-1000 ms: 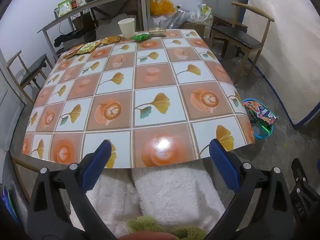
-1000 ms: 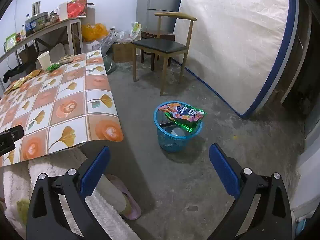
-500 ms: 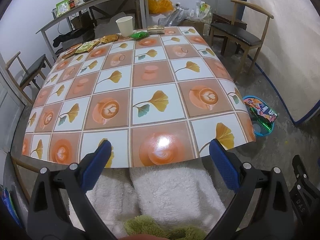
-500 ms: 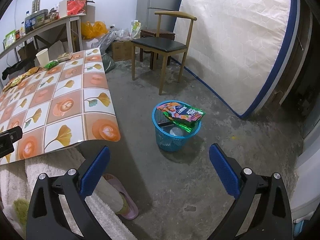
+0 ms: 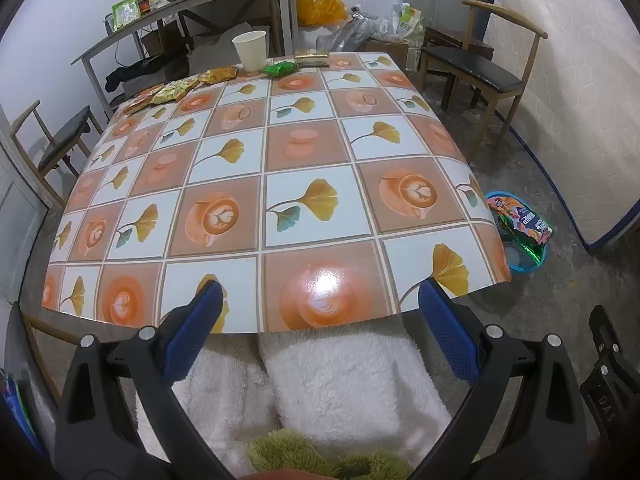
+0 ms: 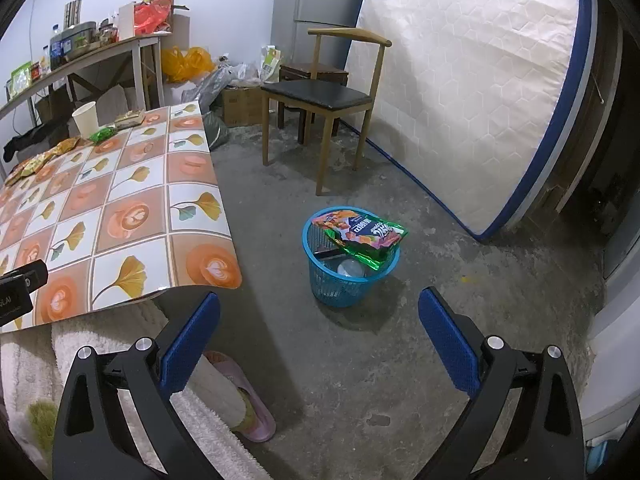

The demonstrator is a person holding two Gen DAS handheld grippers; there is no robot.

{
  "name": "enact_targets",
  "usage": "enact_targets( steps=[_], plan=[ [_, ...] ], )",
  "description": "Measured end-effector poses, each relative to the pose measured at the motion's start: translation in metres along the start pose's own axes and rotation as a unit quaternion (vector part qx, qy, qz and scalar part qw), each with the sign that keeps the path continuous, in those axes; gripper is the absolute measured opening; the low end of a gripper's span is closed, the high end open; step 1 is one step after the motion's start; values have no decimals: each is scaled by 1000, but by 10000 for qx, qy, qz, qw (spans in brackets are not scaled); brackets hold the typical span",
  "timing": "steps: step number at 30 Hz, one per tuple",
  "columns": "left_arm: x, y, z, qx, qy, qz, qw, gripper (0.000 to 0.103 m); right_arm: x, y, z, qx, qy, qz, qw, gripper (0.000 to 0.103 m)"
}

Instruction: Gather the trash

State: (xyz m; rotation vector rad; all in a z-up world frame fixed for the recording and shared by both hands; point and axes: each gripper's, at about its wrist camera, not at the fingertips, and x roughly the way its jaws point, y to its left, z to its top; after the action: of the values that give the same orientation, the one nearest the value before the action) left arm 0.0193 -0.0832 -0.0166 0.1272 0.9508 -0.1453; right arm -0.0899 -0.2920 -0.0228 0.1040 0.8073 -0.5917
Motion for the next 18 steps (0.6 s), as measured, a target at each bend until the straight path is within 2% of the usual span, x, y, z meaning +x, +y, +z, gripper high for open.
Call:
enact_targets(
  steps=[18],
  plan=[
    [0, 2, -1, 8, 3, -18, 10000, 94, -5, 0, 3, -3, -42, 1, 10000, 96]
  ],
)
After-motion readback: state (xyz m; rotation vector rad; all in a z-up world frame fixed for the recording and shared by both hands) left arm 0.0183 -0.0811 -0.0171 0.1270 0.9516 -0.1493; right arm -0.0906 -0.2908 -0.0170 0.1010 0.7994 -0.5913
